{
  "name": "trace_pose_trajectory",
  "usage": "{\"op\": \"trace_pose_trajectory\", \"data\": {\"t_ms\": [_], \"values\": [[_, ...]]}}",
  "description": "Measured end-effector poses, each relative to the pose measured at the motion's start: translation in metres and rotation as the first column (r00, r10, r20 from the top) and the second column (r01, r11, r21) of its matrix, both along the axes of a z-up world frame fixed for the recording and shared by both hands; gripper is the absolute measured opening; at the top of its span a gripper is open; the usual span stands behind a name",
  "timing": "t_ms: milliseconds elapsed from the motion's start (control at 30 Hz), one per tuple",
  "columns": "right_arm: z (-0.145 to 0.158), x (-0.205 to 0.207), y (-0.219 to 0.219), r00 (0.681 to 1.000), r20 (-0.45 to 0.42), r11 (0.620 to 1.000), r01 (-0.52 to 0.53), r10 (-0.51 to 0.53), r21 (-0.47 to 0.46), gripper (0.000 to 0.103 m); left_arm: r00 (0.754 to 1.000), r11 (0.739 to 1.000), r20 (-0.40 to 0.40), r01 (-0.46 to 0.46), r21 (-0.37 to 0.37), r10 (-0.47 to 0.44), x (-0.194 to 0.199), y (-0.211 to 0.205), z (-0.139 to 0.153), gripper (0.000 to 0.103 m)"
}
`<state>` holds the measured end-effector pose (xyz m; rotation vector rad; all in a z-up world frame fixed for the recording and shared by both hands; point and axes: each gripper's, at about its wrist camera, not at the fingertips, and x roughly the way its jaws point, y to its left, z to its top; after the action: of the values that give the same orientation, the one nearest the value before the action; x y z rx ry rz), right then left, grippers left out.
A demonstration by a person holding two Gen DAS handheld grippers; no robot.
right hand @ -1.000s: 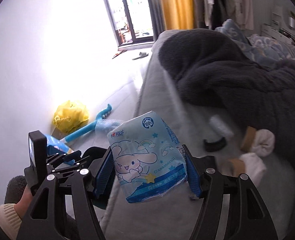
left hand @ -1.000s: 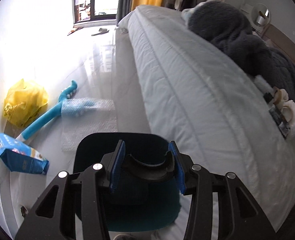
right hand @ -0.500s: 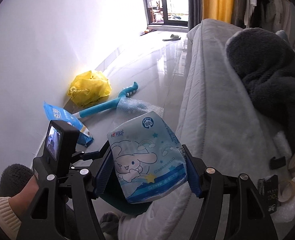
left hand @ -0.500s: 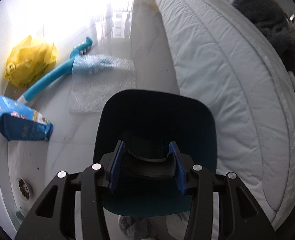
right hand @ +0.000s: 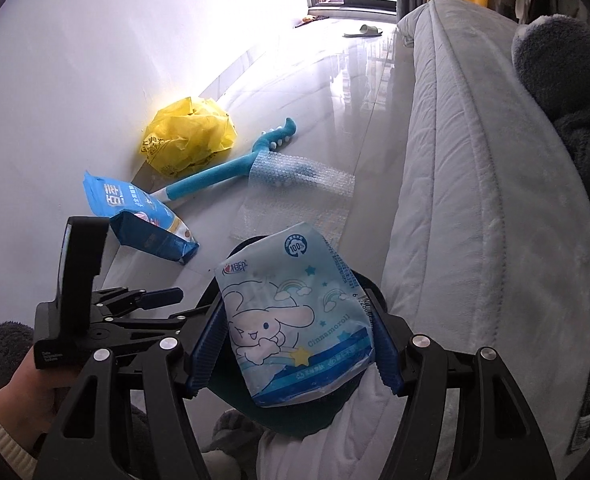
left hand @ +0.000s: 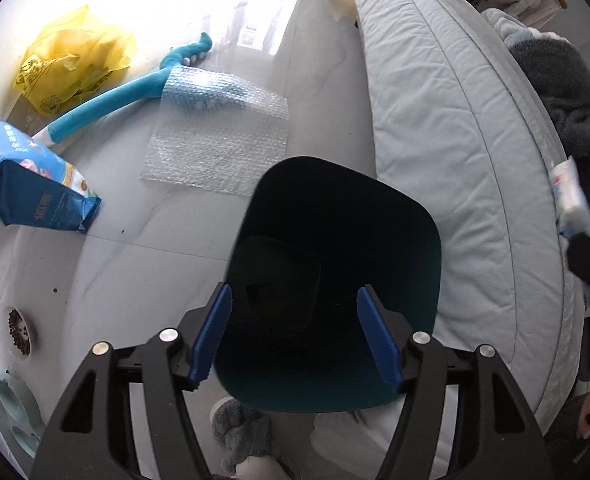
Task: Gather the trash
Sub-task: 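Lift the blue wipes pack with the right gripper over the teal bin, then open the right gripper to drop the wipes pack into the bin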
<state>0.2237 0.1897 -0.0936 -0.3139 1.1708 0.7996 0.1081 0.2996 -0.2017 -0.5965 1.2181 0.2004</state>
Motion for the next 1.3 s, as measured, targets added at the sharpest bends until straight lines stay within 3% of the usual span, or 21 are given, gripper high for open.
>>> {"op": "trace_pose_trajectory", "data": {"t_ms": [67,200,600,867,1200,1300], "values": [[-0.007,0.001,0.005,1.0,-0.018,1.0,-0.001,0.001,-0.008,0.066,1.0,1.0,0.0,-0.016,0.014,0.016,-0.006,0.006,0.003,0.075],[-0.021,0.003,0.013,0.999,-0.047,1.0,-0.005,0.004,-0.031,0.066,0.999,0.998,0.027,-0.031,0.052,0.03,-0.016,0.016,0.012,0.075],[-0.062,0.006,0.02,0.994,-0.105,0.995,0.003,-0.013,-0.096,0.067,0.97,0.969,0.243,-0.054,0.24,-0.007,-0.033,0.018,0.075,0.076],[-0.092,0.008,0.018,0.991,-0.129,0.99,0.011,-0.03,-0.139,0.067,0.928,0.942,0.369,-0.069,0.329,-0.061,-0.034,0.008,0.114,0.076],[-0.108,0.007,0.02,0.991,-0.136,0.989,-0.007,-0.013,-0.15,0.069,0.856,0.938,0.511,-0.114,0.328,-0.074,-0.044,0.002,0.157,0.076],[-0.111,0.004,0.022,0.989,-0.145,0.991,-0.021,0.002,-0.132,0.083,0.841,0.939,0.537,-0.124,0.322,-0.074,-0.045,0.001,0.166,0.076]]}}
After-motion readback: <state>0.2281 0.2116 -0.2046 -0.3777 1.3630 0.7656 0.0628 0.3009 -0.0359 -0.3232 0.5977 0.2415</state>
